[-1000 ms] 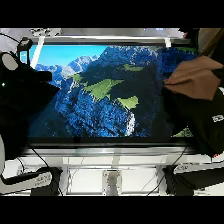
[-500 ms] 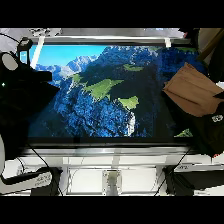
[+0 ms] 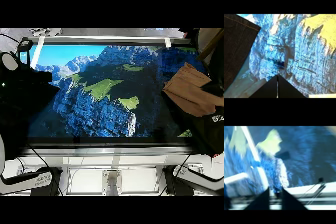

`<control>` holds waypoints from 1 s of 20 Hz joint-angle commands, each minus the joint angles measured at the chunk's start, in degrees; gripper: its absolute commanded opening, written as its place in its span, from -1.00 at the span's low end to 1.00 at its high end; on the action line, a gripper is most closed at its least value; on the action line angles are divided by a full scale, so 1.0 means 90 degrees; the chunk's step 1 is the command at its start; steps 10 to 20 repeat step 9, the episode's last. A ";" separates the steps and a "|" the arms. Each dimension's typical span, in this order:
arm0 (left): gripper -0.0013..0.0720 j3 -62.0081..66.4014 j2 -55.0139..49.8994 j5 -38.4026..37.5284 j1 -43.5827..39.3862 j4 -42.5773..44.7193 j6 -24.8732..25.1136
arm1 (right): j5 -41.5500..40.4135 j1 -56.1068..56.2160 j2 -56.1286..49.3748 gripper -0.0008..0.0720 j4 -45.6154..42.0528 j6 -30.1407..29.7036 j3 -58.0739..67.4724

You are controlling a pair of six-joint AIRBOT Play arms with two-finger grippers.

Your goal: Fold the clothes and pants, and hang the long-sleeved shirts on hangers.

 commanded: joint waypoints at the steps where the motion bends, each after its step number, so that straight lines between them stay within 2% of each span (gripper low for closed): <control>1: -0.94 -0.0002 -0.0002 0.0000 0.0005 0.0002 0.0000 | -0.0556 0.1452 0.0707 -0.90 0.0100 -0.0272 0.0000; 4: -0.94 -0.0002 -0.0002 0.0000 0.0005 0.0002 0.0000 | -0.1178 0.2521 0.0889 -0.90 0.0061 -0.0267 0.0000; 9: -0.94 -0.0002 -0.0002 0.0000 0.0005 0.0002 0.0000 | -0.1202 0.3631 0.0874 -0.90 -0.0814 -0.0265 0.0000; 20: -0.94 -0.0002 -0.0002 0.0000 0.0005 0.0002 0.0000 | -0.1202 0.3631 0.0874 -0.90 -0.0814 -0.0265 0.0000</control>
